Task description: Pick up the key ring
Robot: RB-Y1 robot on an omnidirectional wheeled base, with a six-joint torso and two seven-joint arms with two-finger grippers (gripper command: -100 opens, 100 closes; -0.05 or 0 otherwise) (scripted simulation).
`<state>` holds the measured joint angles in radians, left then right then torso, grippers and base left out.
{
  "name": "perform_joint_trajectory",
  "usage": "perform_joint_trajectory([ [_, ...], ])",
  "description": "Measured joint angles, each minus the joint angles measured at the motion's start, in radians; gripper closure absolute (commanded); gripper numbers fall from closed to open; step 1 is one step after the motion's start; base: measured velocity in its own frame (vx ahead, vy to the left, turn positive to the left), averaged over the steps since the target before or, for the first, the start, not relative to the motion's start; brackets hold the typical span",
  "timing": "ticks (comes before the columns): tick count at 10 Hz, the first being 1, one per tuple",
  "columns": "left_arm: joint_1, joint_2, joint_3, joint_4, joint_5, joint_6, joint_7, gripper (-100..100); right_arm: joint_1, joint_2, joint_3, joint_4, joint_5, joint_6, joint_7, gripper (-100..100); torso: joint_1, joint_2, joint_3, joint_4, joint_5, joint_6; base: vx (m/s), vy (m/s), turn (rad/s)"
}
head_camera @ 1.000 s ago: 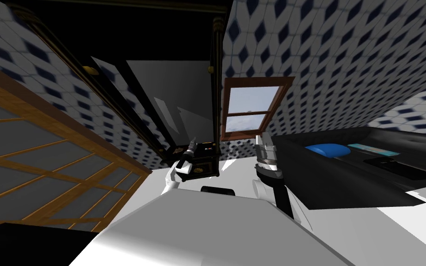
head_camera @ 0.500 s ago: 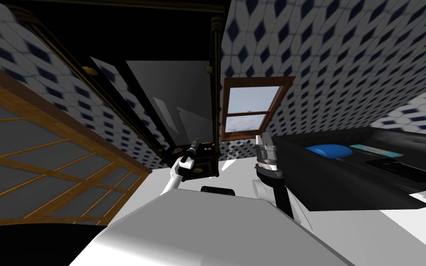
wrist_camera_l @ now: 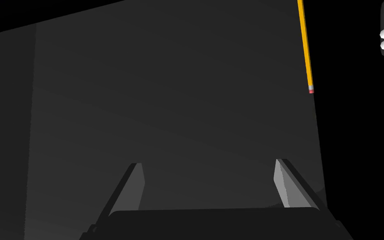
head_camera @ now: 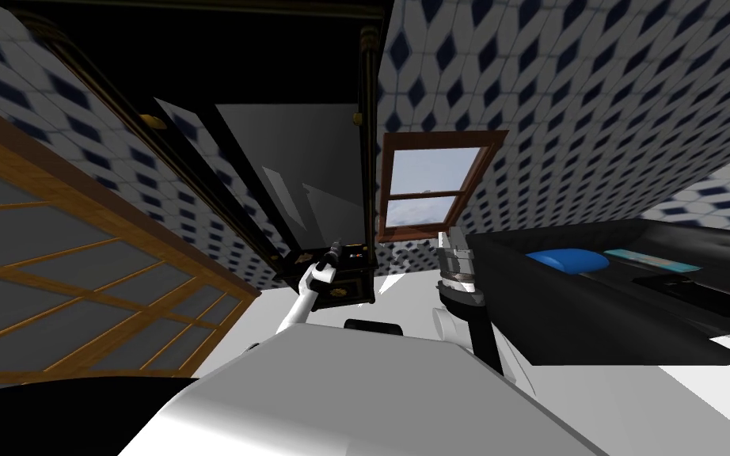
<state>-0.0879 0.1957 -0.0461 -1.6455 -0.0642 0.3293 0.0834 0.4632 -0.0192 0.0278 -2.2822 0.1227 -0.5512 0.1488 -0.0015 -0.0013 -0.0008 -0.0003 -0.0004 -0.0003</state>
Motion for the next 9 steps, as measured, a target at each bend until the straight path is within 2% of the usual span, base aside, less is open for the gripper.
perform_joint_trajectory([
  [1, -0.025, 0.000, 0.001, 0.035, -0.002, 0.024, 0.005, -100, 0.000, 0.000, 0.000, 0.000, 0.000, 0.000, 0.000, 0, 0.000, 0.000, 0.000, 0.000, 0.000, 0.000, 0.008, -0.010, -0.004],
  [4, -0.073, 0.005, 0.001, 0.093, -0.002, 0.091, 0.016, -100, 0.000, 0.000, 0.000, 0.000, 0.000, 0.000, 0.000, 0, 0.001, 0.000, 0.000, 0.000, 0.000, 0.000, 0.014, -0.016, 0.026],
  [7, -0.148, 0.002, 0.002, 0.174, -0.004, 0.177, 0.028, -100, 0.000, 0.000, 0.000, 0.000, 0.000, 0.000, 0.000, 0, 0.000, -0.001, -0.001, 0.000, 0.000, 0.000, 0.027, -0.017, 0.024],
  [9, -0.181, 0.004, 0.002, 0.217, 0.000, 0.229, 0.031, -100, 0.000, 0.000, 0.000, 0.000, 0.000, 0.000, 0.000, 0, 0.001, 0.000, 0.000, 0.000, 0.000, 0.000, 0.021, -0.009, 0.013],
])
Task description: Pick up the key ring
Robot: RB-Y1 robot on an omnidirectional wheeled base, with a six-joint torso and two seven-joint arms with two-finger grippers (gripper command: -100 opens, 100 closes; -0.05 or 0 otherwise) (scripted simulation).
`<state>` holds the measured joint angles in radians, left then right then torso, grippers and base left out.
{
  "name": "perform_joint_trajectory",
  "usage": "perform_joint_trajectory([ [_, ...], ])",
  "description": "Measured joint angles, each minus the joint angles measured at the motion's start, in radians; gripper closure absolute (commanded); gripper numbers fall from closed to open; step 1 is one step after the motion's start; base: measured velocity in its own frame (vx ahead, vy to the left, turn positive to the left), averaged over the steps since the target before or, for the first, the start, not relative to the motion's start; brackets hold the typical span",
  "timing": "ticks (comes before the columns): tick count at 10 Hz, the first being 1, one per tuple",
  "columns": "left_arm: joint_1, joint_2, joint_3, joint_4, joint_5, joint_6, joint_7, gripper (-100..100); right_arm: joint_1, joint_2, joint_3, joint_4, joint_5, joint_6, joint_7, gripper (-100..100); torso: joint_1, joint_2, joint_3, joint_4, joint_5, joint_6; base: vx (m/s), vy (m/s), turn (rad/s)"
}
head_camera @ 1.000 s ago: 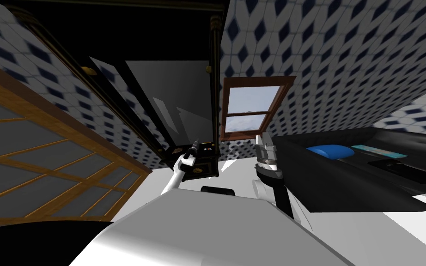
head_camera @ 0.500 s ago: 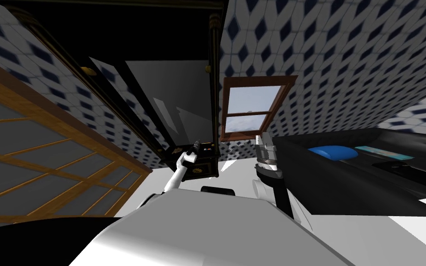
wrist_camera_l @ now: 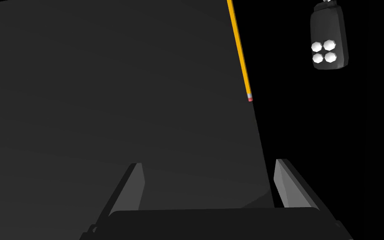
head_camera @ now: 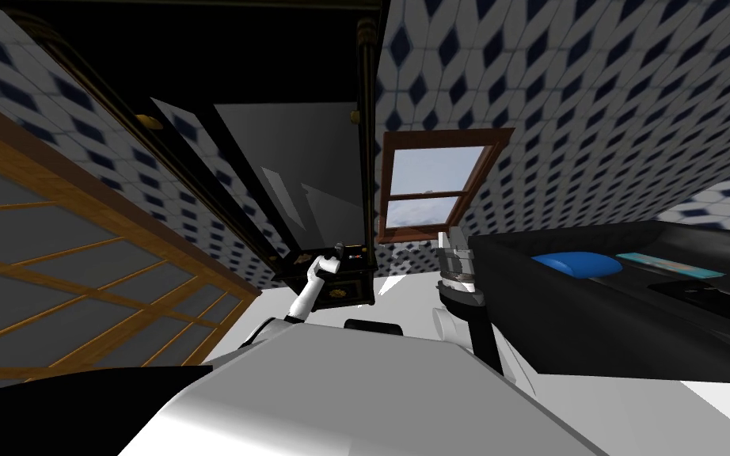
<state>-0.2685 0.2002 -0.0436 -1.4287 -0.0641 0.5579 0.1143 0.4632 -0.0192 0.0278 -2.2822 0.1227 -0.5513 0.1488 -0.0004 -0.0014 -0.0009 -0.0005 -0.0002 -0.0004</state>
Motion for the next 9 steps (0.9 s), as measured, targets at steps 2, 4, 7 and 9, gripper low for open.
perform_joint_trajectory([
  [2, -0.047, -0.004, 0.002, 0.054, 0.001, 0.052, 0.005, -100, 0.000, 0.000, 0.000, 0.000, 0.000, 0.000, 0.000, 0, 0.000, -0.001, 0.000, 0.000, 0.000, 0.000, 0.019, -0.010, 0.010],
  [4, -0.082, -0.005, 0.004, 0.102, 0.004, 0.085, 0.007, -100, 0.000, 0.000, 0.000, 0.000, 0.000, 0.000, 0.000, 0, 0.000, -0.001, 0.000, 0.000, 0.000, 0.000, 0.030, -0.013, 0.030],
  [7, -0.142, -0.013, 0.005, 0.183, 0.006, 0.163, 0.011, -100, 0.000, 0.000, 0.000, 0.000, 0.000, 0.000, 0.000, 0, -0.001, -0.001, -0.001, 0.000, 0.000, 0.000, 0.031, -0.012, 0.019],
  [9, -0.171, -0.016, 0.007, 0.217, 0.011, 0.206, 0.011, -100, 0.000, 0.000, 0.000, 0.000, 0.000, 0.000, 0.000, 0, 0.000, -0.001, 0.000, 0.000, 0.000, 0.000, 0.037, -0.007, 0.033],
])
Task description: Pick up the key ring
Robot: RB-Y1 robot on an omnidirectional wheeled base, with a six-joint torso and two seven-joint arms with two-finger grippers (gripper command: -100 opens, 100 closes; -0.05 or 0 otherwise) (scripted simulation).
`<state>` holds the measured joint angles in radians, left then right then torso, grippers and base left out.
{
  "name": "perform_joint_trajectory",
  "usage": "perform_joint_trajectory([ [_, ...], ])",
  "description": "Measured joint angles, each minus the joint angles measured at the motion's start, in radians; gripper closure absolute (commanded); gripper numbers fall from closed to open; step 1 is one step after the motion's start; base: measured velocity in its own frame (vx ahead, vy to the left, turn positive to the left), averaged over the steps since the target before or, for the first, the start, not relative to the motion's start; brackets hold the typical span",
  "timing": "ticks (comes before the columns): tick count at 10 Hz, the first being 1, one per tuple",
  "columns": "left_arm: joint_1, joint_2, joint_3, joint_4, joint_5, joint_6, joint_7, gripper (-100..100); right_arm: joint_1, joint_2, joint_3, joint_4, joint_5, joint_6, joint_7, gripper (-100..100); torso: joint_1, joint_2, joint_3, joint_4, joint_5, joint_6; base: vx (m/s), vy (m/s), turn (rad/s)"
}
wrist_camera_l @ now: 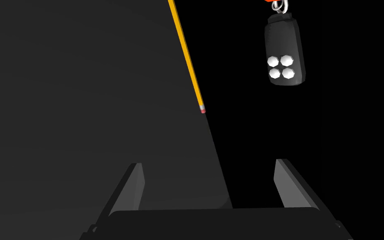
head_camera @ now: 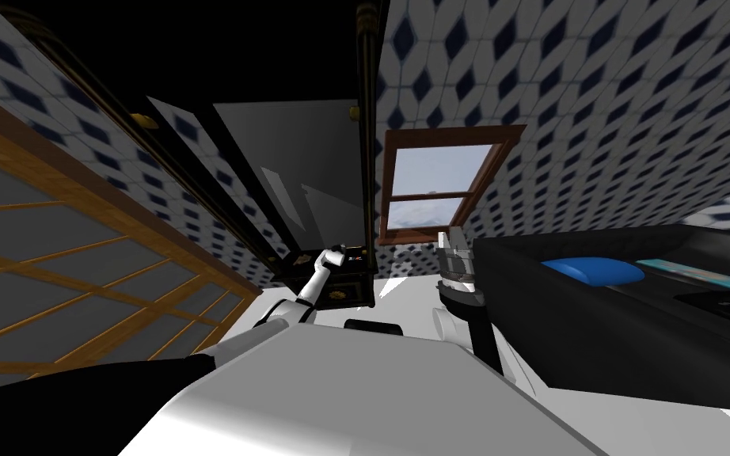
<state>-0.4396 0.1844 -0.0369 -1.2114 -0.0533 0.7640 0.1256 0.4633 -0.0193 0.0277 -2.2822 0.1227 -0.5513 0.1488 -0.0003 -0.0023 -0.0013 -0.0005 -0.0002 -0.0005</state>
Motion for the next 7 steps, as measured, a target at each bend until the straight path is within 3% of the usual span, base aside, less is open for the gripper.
perform_joint_trajectory([
  [2, -0.028, 0.001, 0.002, 0.053, 0.006, 0.022, -0.001, -100, 0.000, 0.000, 0.000, 0.000, 0.000, 0.000, 0.000, 0, 0.000, 0.001, 0.000, 0.000, 0.000, 0.000, 0.026, -0.009, 0.016],
  [7, -0.151, -0.007, 0.011, 0.227, 0.033, 0.130, -0.007, -100, 0.000, 0.000, 0.000, 0.000, 0.000, 0.000, 0.000, 0, 0.000, -0.002, -0.001, 0.000, 0.000, 0.000, 0.050, -0.009, 0.032],
])
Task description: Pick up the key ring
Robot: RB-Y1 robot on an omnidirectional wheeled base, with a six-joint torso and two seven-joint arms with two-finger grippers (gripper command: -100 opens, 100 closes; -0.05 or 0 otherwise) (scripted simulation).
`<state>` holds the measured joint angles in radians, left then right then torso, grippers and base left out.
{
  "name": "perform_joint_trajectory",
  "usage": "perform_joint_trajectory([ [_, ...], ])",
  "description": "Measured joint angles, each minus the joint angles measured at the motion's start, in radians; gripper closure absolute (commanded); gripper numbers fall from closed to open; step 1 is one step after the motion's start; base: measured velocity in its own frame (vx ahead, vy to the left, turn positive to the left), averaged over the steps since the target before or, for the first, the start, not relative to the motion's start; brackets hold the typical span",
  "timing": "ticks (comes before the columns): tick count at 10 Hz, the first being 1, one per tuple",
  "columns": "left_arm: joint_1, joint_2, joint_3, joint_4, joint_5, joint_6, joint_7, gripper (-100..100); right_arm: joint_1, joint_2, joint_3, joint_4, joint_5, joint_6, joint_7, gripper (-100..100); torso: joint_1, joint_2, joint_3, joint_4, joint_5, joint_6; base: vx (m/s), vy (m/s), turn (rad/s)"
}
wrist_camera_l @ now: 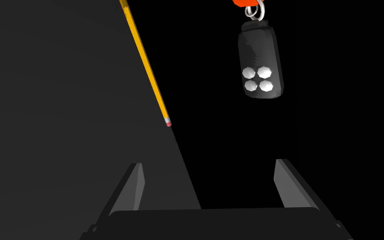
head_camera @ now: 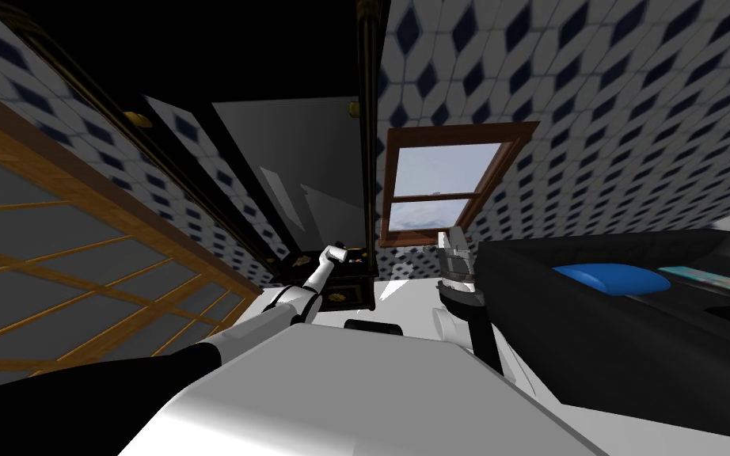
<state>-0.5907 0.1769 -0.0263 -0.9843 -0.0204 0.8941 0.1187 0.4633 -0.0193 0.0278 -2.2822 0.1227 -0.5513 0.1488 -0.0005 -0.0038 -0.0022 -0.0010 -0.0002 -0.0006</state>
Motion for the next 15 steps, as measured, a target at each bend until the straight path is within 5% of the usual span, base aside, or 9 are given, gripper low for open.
perform_joint_trajectory([
  [7, -0.125, -0.019, 0.009, 0.182, 0.038, 0.175, -0.016, -100, 0.000, 0.000, 0.000, 0.000, 0.000, 0.000, 0.000, 0, 0.001, 0.000, 0.000, 0.000, 0.000, 0.000, 0.054, -0.007, 0.025],
  [15, -0.240, -0.044, 0.019, 0.368, 0.083, 0.300, -0.039, -100, 0.000, 0.000, 0.000, 0.000, 0.000, 0.000, 0.000, 0, 0.001, 0.002, 0.001, 0.000, 0.000, 0.000, 0.052, -0.007, 0.024],
])
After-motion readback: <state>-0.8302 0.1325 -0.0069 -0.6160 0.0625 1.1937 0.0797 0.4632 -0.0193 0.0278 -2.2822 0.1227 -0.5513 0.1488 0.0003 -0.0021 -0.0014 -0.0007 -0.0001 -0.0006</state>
